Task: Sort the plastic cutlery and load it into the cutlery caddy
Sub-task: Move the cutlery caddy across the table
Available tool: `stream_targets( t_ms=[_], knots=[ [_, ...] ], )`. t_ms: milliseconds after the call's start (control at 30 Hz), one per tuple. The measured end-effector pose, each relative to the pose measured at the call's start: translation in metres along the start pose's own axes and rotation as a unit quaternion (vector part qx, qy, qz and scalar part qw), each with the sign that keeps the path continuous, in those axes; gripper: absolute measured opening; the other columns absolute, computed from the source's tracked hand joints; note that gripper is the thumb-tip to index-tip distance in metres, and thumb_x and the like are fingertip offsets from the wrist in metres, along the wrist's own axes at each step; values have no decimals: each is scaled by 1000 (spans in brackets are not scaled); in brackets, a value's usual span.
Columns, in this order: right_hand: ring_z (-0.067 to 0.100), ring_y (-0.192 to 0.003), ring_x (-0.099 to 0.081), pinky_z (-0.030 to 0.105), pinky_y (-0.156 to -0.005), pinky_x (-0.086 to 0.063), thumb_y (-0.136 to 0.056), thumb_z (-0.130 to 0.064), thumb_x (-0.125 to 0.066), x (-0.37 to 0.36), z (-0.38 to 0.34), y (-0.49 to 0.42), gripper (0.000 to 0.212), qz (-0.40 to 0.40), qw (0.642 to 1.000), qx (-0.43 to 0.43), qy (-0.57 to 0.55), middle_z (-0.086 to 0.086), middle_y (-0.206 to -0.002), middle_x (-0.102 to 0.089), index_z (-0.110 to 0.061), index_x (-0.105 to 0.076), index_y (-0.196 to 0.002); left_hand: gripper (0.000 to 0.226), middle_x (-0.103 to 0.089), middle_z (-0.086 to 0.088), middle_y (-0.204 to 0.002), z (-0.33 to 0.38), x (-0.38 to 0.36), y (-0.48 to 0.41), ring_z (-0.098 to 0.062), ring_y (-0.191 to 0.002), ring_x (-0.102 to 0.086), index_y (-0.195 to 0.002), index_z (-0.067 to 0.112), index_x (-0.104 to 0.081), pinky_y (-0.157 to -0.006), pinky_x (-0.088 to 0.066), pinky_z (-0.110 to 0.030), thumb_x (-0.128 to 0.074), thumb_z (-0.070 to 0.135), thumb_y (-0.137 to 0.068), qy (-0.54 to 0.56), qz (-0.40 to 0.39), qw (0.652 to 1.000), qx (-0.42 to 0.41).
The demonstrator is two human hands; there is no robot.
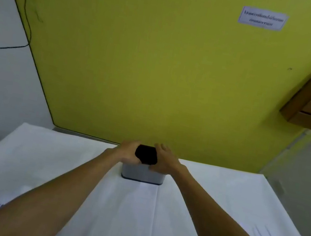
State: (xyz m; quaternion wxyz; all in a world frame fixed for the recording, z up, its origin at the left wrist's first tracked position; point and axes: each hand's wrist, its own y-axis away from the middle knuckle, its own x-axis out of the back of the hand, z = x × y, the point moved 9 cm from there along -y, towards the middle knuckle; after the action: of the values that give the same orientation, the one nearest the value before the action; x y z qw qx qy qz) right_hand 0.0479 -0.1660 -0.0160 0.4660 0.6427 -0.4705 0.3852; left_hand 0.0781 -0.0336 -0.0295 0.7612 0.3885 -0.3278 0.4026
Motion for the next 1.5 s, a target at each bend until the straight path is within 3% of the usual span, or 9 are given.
stream_targets(
  t_ms=[133, 267, 567, 700, 900, 1234, 1300, 1400, 1500],
  knots=[
    [30, -150, -5, 60, -110, -32, -76, -35, -79, -27, 13, 1, 105, -22, 998, -45, 31, 7, -161, -9, -17, -12, -155, 108, -28, -4, -153, -11, -12, -1, -30, -141, -31, -155, 20, -22, -107, -42, -46, -76, 34, -62, -60, 20, 998, -10],
    [35, -138, -22, 50, -99, -41, -74, -26, -75, -24, 14, -5, 95, 62, 994, -54, 71, 8, -148, -22, -24, -19, -150, 90, -30, -2, -144, -20, -6, -8, -27, -128, -44, -146, 16, -32, -93, -51, -43, -81, 29, -72, -67, 72, 995, -8],
    [35, -123, -30, 41, -74, -47, -66, -13, -76, -27, 14, -1, 85, 52, 997, -61, -16, 10, -134, -32, -16, -33, -139, 91, -34, -5, -135, -22, -5, 11, -29, -116, -54, -140, 15, -36, -93, -51, -45, -85, 17, -63, 34, 54, 998, -11],
    [27, -115, -30, 45, -87, -50, -59, -19, -81, -33, 16, 60, 87, 50, 990, -49, -121, 5, -127, -36, -23, -41, -136, 91, -39, 4, -133, -18, -17, 62, -18, -117, -50, -137, 20, -41, -96, -49, -37, -87, 24, -59, 73, 40, 996, -44],
    [14, -112, -23, 29, -90, -39, -60, -18, -84, -58, 27, 170, 91, 43, 985, -68, -155, -3, -131, -35, -27, -41, -140, 95, -40, 15, -133, 4, -71, 143, -9, -110, -51, -138, 27, -41, -93, -50, -30, -90, 39, -57, 111, 10, 991, -71],
    [20, -129, -25, 44, -84, -56, -66, -11, -77, -75, 24, 212, 87, 90, 980, -93, -149, -9, -139, -29, -30, -36, -141, 92, -34, 11, -135, 16, -100, 174, -15, -111, -54, -137, 25, -35, -86, -54, -38, -87, 44, -64, 78, 17, 991, -104],
    [21, -132, -24, 44, -87, -55, -68, -12, -76, -75, 24, 214, 89, 95, 980, -93, -149, -8, -143, -28, -30, -34, -144, 96, -28, 3, -144, 24, -104, 173, -20, -122, -48, -142, 18, -32, -98, -49, -35, -87, 41, -66, 42, 18, 992, -114],
    [23, -137, -22, 40, -97, -50, -71, -17, -79, -75, 26, 220, 93, 87, 979, -101, -156, -4, -149, -23, -32, -30, -148, 108, -8, -4, -160, 46, -111, 172, -28, -144, -21, -153, 14, -17, -122, -22, -45, -81, 46, -73, -35, 19, 992, -122],
    [21, -140, -20, 35, -104, -43, -74, -24, -83, -77, 48, 237, 98, 83, 961, -145, -220, -1, -152, -23, -34, -23, -151, 109, -5, -3, -163, 81, -122, 170, -24, -150, -13, -156, 19, -10, -123, 1, -49, -75, 57, -77, -53, 5, 986, -157]
  ],
)
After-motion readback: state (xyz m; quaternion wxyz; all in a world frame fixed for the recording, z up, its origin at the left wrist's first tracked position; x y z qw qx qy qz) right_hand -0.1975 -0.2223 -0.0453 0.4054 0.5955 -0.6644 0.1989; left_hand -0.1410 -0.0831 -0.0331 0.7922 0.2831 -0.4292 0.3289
